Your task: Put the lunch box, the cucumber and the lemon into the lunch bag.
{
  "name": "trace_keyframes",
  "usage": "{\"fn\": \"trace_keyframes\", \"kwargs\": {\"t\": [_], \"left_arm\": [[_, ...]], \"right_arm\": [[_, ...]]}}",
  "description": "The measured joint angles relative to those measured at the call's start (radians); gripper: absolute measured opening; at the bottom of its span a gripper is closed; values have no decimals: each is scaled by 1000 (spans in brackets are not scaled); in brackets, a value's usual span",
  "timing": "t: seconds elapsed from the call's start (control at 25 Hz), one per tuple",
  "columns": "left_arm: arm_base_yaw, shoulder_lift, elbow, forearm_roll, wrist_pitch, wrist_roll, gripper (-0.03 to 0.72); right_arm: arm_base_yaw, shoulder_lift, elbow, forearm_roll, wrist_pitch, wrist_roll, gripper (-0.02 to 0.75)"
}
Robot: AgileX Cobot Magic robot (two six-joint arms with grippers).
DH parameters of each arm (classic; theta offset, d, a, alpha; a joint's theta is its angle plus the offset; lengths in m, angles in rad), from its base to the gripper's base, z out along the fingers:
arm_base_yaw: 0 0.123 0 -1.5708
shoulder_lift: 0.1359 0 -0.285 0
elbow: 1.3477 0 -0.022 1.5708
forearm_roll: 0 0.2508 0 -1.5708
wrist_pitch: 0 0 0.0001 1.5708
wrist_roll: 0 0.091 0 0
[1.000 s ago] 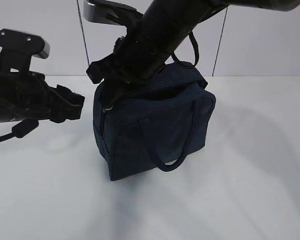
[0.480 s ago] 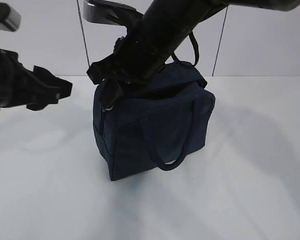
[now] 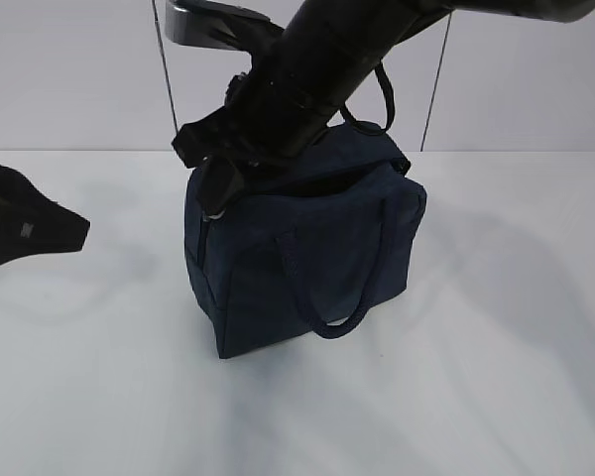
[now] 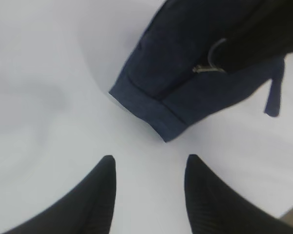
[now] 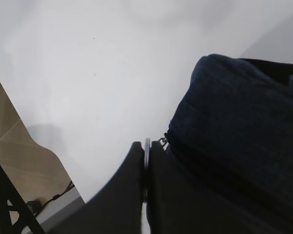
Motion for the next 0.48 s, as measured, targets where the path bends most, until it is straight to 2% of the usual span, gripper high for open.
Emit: {"fn": "trace_keyframes", "kwargs": {"t": [0.12,0.28,0.4,0.48], "left_arm": [[0,-1,-35,-60,109,70,323],[5,-9,-48,-99,83,195,323],[54,-7,-50,-127,44,270,323],[103,3,-50,-204,46,341,323]], "right_arm": [[0,0,0,0,4,0,20],[0,0,0,0,10,-4,20],[0,0,0,11,22,-20,20],[0,0,0,31,34,-43,20]]}}
